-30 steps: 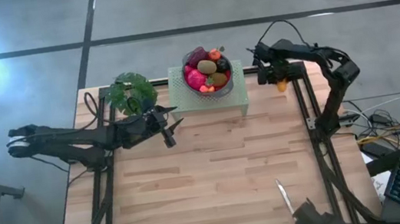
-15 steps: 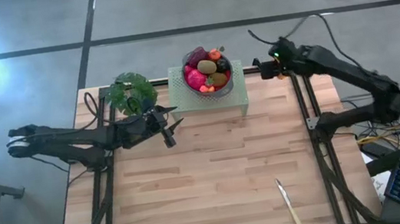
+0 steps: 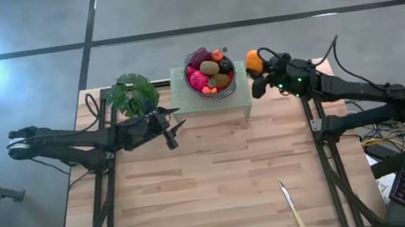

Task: Pick & Place Fruit
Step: Put the mango into the red bowl on the shelf

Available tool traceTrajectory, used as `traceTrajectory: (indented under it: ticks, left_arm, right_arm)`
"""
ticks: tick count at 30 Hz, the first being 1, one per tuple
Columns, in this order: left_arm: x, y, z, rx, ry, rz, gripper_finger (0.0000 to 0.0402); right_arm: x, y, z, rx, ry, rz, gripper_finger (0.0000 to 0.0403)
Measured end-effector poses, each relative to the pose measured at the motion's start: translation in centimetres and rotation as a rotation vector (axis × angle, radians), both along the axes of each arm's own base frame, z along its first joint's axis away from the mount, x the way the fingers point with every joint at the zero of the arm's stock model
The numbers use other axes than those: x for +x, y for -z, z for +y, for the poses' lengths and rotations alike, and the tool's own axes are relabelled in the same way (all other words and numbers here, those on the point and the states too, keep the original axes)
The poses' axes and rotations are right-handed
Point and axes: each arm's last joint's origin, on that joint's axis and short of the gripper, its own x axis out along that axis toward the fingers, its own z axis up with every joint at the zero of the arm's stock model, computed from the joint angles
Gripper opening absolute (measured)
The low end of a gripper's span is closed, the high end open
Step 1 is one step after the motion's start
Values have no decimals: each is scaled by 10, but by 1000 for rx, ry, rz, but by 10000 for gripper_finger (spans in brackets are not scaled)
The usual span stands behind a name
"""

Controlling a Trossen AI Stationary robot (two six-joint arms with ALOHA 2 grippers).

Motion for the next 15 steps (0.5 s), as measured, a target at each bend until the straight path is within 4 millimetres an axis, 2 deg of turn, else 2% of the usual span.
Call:
traceTrajectory:
  ticks: [6,15]
  left_arm:
    - [0,0,0,0,0,0,222]
    - [0,0,0,0,0,0,222]
  right_arm:
    - [20,12,-6,-72,-60,84,202]
    - [50,19,-16,-150,-122,123,203]
